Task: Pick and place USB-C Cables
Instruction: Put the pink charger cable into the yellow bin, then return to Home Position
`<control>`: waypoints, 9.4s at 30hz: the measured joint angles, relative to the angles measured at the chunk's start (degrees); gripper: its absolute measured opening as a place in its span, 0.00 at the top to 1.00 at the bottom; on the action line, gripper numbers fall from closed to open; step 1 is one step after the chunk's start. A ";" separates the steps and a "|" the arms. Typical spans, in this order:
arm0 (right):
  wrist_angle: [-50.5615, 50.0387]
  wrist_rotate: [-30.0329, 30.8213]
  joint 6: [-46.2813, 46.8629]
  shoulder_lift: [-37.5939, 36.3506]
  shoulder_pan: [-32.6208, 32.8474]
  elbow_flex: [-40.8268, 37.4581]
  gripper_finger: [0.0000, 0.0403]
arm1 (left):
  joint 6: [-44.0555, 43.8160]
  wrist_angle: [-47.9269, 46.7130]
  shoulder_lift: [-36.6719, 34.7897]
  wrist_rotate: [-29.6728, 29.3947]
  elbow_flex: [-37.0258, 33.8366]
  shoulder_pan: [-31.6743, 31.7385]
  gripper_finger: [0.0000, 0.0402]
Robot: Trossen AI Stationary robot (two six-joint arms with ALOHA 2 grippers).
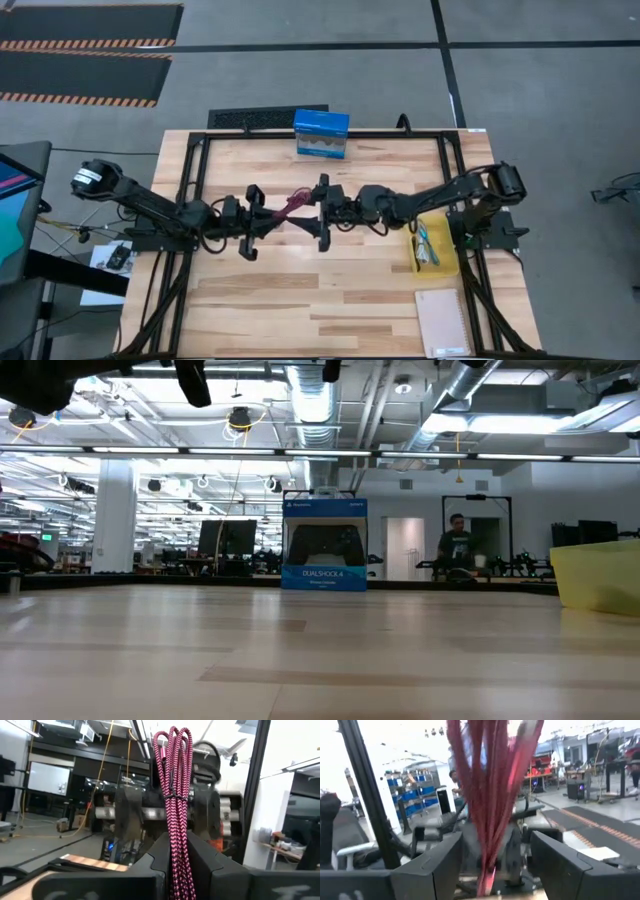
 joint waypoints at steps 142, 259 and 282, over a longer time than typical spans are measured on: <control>-120.45 -8.06 80.79 -13.20 11.82 -13.87 0.54 | -29.31 -40.79 3.50 56.30 25.16 30.00 0.58; -32.71 -11.67 21.45 -97.20 -23.48 -60.13 0.71 | -19.62 -65.21 -67.47 11.66 -20.61 16.20 0.58; -34.66 -2.57 10.42 -97.15 -10.91 -61.25 0.71 | -23.70 -65.49 -67.43 11.04 -20.63 16.26 0.58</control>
